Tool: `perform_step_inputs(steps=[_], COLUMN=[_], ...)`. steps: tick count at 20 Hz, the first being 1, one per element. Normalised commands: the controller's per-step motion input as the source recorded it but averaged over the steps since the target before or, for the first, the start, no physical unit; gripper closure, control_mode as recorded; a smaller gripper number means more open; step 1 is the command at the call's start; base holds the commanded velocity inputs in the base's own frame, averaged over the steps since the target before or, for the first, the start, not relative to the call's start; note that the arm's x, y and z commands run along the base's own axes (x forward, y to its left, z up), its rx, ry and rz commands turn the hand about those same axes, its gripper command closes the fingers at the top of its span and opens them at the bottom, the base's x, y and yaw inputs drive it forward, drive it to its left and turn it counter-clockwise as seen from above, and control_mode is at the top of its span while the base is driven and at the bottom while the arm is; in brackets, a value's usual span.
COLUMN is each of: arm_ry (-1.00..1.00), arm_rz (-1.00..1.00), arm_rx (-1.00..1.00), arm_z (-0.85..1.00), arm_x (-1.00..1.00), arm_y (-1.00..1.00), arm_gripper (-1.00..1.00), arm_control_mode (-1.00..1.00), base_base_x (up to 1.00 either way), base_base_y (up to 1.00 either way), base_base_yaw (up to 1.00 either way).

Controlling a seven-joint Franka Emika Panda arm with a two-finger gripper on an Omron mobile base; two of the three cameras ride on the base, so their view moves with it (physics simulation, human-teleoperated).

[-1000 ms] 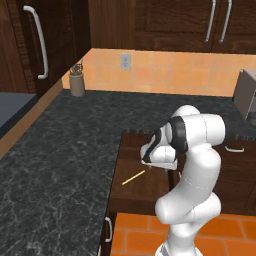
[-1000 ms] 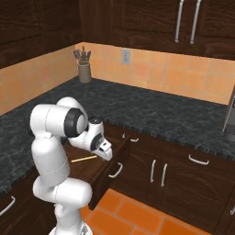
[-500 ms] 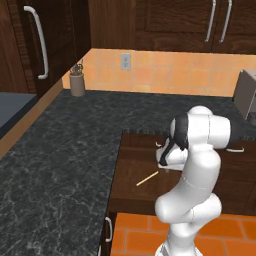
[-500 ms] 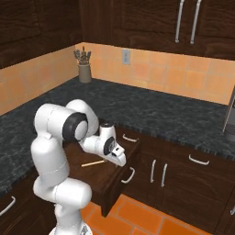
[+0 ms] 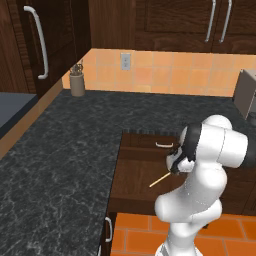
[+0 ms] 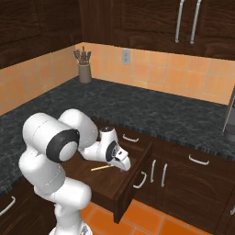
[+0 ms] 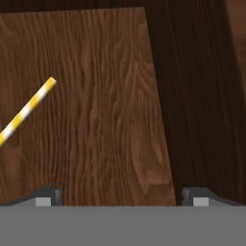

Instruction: Take a straw from the drawer in front and place it inside the glass cup on the dining counter.

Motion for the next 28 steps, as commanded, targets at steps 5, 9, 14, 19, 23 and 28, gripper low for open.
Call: perform_step_inputs(steps=[5, 9, 14, 19, 23, 28], arm_ry=[0.0, 0.0, 0.01, 0.0, 0.0, 0.0], arm_rz=[0.0, -0.02, -0.06, -0.11, -0.15, -0.15], arm_rx=[0.0, 0.04, 0.04, 0.01, 0.0, 0.0], arm_z=[0.41, 0.0, -0.24, -0.45, -0.45, -0.39], arm_x=[0.34, 0.65, 0.49, 0.26, 0.11, 0.0], arm_y=[0.71, 0.11, 0.0, 0.0, 0.0, 0.0], arm_gripper=[-1.0, -1.0, -1.0, -1.0, -1.0, -1.0], arm_control_mode=[-1.0, -1.0, -1.0, -1.0, -1.0, -1.0], base_base_x=[0.0, 0.0, 0.0, 0.0, 0.0, 0.0], base_base_y=[0.0, 0.0, 0.0, 0.0, 0.0, 0.0], base_base_yaw=[0.0, 0.0, 0.0, 0.0, 0.0, 0.0])
